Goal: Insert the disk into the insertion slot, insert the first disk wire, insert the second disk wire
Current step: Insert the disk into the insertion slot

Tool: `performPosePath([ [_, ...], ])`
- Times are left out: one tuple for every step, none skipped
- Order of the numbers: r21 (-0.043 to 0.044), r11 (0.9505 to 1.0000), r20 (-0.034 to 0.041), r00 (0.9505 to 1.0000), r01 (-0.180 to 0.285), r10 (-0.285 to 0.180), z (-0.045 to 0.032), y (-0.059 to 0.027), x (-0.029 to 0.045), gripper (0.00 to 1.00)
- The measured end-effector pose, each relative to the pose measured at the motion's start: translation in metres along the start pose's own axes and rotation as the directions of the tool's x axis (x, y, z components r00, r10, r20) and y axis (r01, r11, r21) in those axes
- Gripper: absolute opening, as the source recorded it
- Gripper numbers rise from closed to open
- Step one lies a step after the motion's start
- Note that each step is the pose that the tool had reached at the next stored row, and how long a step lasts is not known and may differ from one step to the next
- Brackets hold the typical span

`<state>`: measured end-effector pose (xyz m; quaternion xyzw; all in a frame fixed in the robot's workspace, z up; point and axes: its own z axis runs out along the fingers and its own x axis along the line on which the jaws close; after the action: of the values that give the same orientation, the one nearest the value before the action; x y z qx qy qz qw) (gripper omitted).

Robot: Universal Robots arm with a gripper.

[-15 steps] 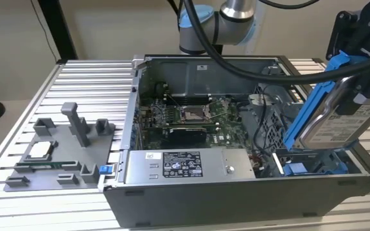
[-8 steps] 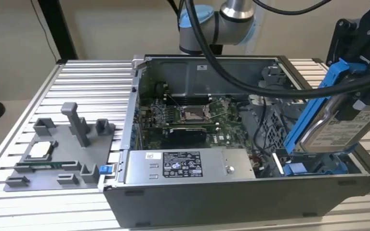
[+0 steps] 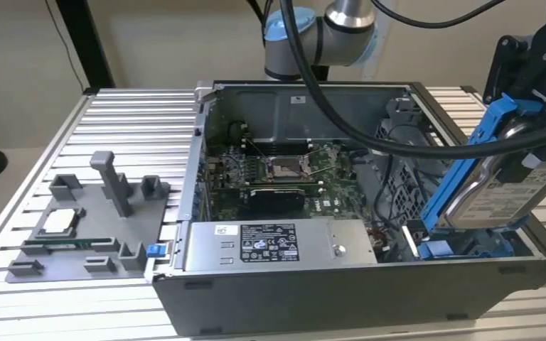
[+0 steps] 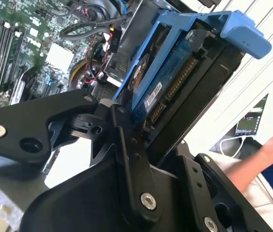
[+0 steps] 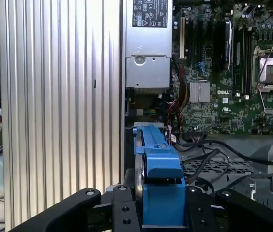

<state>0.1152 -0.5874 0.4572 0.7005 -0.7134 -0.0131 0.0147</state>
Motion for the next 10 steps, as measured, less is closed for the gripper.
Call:
performPosePath([
  [0.0000, 1.0000, 0.0000, 1.0000, 0.000, 0.000, 0.0000, 0.0000, 0.0000, 0.00],
  [0.0000, 1.0000, 0.0000, 1.0000, 0.000, 0.000, 0.0001, 0.0000, 0.0000, 0.00],
  [0.0000, 1.0000, 0.0002, 1.0000, 0.000, 0.000, 0.0003, 0.0000, 0.0000, 0.00],
  [0.0000, 1.0000, 0.0003, 1.0000, 0.000, 0.000, 0.0006, -0.0001, -0.0001, 0.00],
  [0.0000, 1.0000, 0.0002, 1.0000, 0.000, 0.000, 0.0010, -0.0002, -0.0001, 0.00],
  [0.0000, 1.0000, 0.0001, 1.0000, 0.000, 0.000, 0.0014, -0.0006, -0.0001, 0.00],
  [0.0000, 1.0000, 0.0001, 1.0000, 0.000, 0.000, 0.0020, -0.0009, -0.0001, 0.00],
  [0.0000, 1.0000, 0.0000, 1.0000, 0.000, 0.000, 0.0025, -0.0012, -0.0001, 0.00],
  [0.0000, 1.0000, 0.0000, 1.0000, 0.000, 0.000, 0.0032, -0.0015, -0.0002, 0.00],
  [0.0000, 1.0000, 0.0000, 1.0000, 0.000, 0.000, 0.0040, -0.0017, -0.0002, 0.00],
])
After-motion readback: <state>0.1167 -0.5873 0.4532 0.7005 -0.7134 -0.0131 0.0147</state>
